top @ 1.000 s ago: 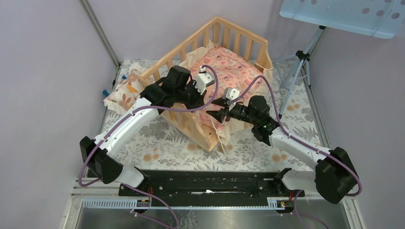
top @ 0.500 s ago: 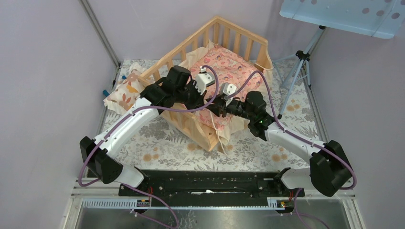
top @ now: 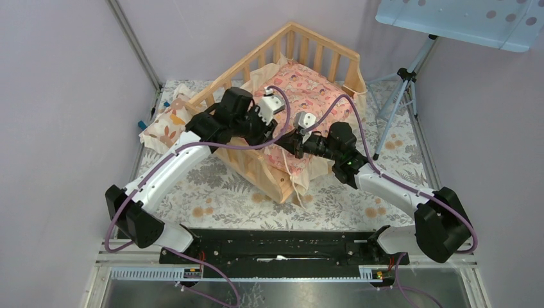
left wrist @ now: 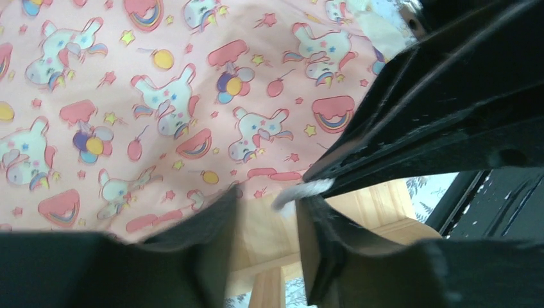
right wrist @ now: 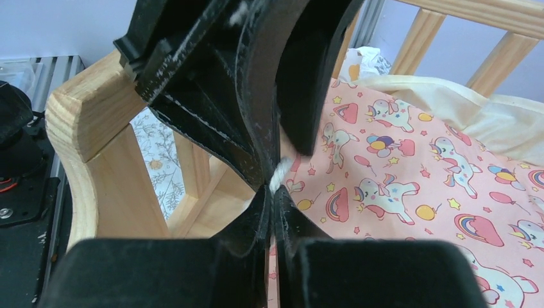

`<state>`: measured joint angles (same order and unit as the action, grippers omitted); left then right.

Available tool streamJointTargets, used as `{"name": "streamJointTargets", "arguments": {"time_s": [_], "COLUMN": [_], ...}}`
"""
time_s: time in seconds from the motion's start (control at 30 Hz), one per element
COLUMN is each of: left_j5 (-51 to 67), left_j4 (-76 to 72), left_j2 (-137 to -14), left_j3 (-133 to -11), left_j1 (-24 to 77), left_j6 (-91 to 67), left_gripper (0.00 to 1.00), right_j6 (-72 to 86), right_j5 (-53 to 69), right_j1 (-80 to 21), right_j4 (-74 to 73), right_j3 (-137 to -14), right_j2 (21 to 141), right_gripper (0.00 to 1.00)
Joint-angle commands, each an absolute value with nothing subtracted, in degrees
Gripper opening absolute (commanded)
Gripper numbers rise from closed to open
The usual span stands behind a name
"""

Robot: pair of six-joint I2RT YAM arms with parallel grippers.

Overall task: Set up the pet bed
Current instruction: Cross the ropes on the bed frame.

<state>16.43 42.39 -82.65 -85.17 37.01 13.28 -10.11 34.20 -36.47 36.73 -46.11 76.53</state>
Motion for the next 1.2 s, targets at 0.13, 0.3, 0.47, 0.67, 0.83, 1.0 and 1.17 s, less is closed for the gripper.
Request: {"name": "streamJointTargets", "arguments": {"time_s": [0.13, 0.3, 0.47, 0.67, 0.83, 1.0, 1.17], "left_j5": [10.95, 4.26, 2.28, 3.49, 5.33, 9.0, 8.28], "left_j4": [35.4, 33.29, 30.79, 28.55, 28.56, 25.08, 19.0], "left_j2": [-73.05, -67.52, -58.55, -44.34, -35.18, -27.96, -22.92], "left_j3": [-84.63, -85.1, -80.07, -68.76, -60.89, -54.17, -45.61], "left_j1": [36.84, 36.65, 36.65, 36.65, 36.64, 36.65, 36.65], "left_j6": [6.88, 0.48, -5.05, -11.53, -15.6, -17.58, -21.56], "left_gripper": [0.75, 0.85, 0.82, 0.67, 0.63, 0.62, 0.67], "right_j6": [-12.34, -15.59, -18.09, -22.43, -27.06, -36.45, -45.25], "right_j5": [33.06, 34.68, 38.87, 49.8, 56.64, 62.97, 66.91], "right_j1": [-36.2, -36.2, -36.06, -35.61, -35.16, -35.02, -34.82], "right_j4": [39.29, 36.43, 33.67, 27.71, 22.35, 9.5, -3.54], "right_j3": [-45.25, -44.99, -46.06, -48.97, -52.91, -60.93, -68.9], "right_j2": [74.33, 73.08, 72.58, 73.76, 76.41, 81.97, 87.95], "right_gripper": [0.0, 0.0, 0.0, 0.0, 0.0, 0.0, 0.0]}}
